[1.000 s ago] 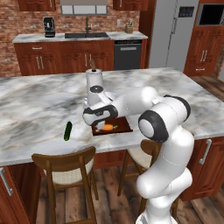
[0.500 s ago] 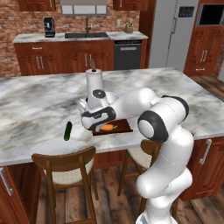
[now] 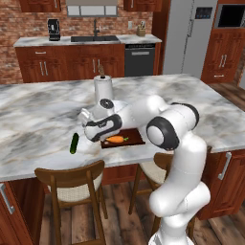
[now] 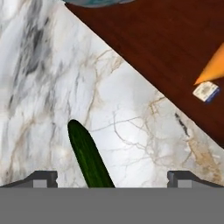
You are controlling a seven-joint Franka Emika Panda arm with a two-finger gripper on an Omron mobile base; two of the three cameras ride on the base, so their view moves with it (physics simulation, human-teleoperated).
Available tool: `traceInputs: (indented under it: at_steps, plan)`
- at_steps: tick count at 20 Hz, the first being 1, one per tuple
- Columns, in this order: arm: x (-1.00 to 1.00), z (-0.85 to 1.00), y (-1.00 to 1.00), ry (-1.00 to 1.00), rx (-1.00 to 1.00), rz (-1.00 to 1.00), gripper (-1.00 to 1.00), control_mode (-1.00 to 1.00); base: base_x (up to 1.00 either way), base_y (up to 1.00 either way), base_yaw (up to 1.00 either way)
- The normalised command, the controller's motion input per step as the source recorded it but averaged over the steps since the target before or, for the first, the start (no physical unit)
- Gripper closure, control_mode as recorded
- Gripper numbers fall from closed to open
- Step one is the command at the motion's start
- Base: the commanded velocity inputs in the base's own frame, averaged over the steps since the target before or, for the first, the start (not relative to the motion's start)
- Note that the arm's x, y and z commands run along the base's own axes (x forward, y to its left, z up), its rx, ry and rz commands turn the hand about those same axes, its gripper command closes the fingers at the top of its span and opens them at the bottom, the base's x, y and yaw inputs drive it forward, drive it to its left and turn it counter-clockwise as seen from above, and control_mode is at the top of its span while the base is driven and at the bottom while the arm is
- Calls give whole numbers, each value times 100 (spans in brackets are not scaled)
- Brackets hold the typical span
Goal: Place the two vegetables and bowl onto the tray for setting up a vegetable dip station.
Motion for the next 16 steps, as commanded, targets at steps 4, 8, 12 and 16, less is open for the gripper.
traceInputs:
  at_steps: [4, 8, 12, 16]
  plan:
    - [11, 1, 27, 1, -1, 11, -100, -100, 0, 0, 0]
    - [5, 0, 27, 8, -8, 13, -100, -100, 0, 0, 0]
    - [4, 0, 24, 7, -12, 12, -100, -100, 0, 0, 0]
    - [12, -3, 17, 4, -14, 12, -100, -100, 0, 0, 0]
